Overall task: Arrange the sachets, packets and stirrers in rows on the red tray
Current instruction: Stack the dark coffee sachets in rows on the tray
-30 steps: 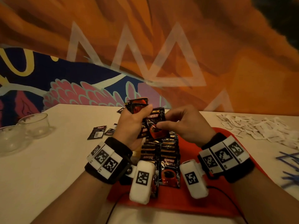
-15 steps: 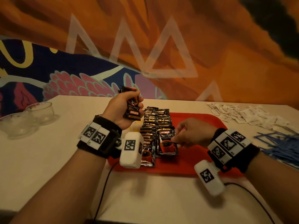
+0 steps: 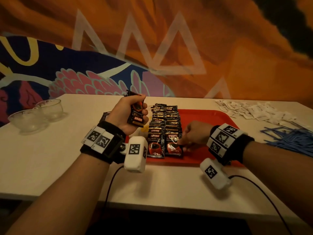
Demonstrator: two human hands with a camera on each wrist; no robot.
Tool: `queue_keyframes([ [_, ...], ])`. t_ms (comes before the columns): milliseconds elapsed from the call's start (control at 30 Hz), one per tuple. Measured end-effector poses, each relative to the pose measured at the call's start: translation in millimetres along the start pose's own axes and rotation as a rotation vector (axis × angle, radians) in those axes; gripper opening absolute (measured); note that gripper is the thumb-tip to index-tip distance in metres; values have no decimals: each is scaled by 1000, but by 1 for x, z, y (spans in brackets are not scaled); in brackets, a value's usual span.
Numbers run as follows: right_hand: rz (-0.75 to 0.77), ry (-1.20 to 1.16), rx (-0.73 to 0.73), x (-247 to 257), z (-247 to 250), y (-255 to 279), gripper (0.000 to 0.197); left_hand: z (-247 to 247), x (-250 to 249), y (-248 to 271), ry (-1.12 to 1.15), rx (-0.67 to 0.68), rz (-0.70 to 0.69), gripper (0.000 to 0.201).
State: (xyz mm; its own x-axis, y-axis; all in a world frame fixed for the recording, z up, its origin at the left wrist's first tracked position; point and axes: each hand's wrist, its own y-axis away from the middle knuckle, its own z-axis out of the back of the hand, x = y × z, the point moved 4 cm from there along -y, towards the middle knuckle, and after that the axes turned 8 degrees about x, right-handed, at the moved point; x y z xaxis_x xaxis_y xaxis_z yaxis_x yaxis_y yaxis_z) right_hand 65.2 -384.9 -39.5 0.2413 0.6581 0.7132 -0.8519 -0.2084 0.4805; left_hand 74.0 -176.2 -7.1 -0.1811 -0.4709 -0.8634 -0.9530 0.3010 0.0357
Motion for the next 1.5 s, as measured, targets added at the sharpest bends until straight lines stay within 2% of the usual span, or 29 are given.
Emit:
queue_keyframes([
  [133,-7,-15,1,-7,1,0,17,5,7,4,-10,6,35,18],
  [300,31,-62,-2,-12,8,3,14,9,13,3,-9,-51,38,30],
  [433,96,-4,-88,-9,18,7,23,9,17,4,-125,-69,109,26],
  [500,196,4,-160,-1,22,8,24,9,18,4,-181,-70,107,27],
  [600,428,-137,-231,17,21,14,24,9,17,4,-232,-144,56,37],
  [700,545,-209,-213,35,11,19,30,1,16,4,-215,-147,13,39],
  [767,563,-218,-172,43,2,18,33,-9,17,6,-208,-129,9,35],
  [867,578,-306,-132,48,-8,14,20,-19,23,6,-194,-97,-7,33],
  [1033,568,-347,-178,50,-2,13,19,-16,21,8,-209,-88,-114,31],
  [1100,551,-270,-123,51,-2,15,20,-14,15,10,-282,-76,-179,17],
  [1167,558,-265,-73,50,-3,17,19,-14,11,11,-313,-100,-226,19],
  [1233,540,-380,22,47,-4,18,11,-15,7,12,-283,-143,-292,19],
  [1300,507,-476,106,43,-5,19,23,-13,6,12,-239,-178,-339,19],
  [1367,525,-582,69,43,0,20,27,-9,7,11,-236,-193,-345,21],
  [1433,566,-717,-21,44,9,19,26,-7,11,10,-280,-163,-292,18],
  [1500,602,-756,-135,45,17,18,21,-8,18,9,-347,-108,-220,17],
])
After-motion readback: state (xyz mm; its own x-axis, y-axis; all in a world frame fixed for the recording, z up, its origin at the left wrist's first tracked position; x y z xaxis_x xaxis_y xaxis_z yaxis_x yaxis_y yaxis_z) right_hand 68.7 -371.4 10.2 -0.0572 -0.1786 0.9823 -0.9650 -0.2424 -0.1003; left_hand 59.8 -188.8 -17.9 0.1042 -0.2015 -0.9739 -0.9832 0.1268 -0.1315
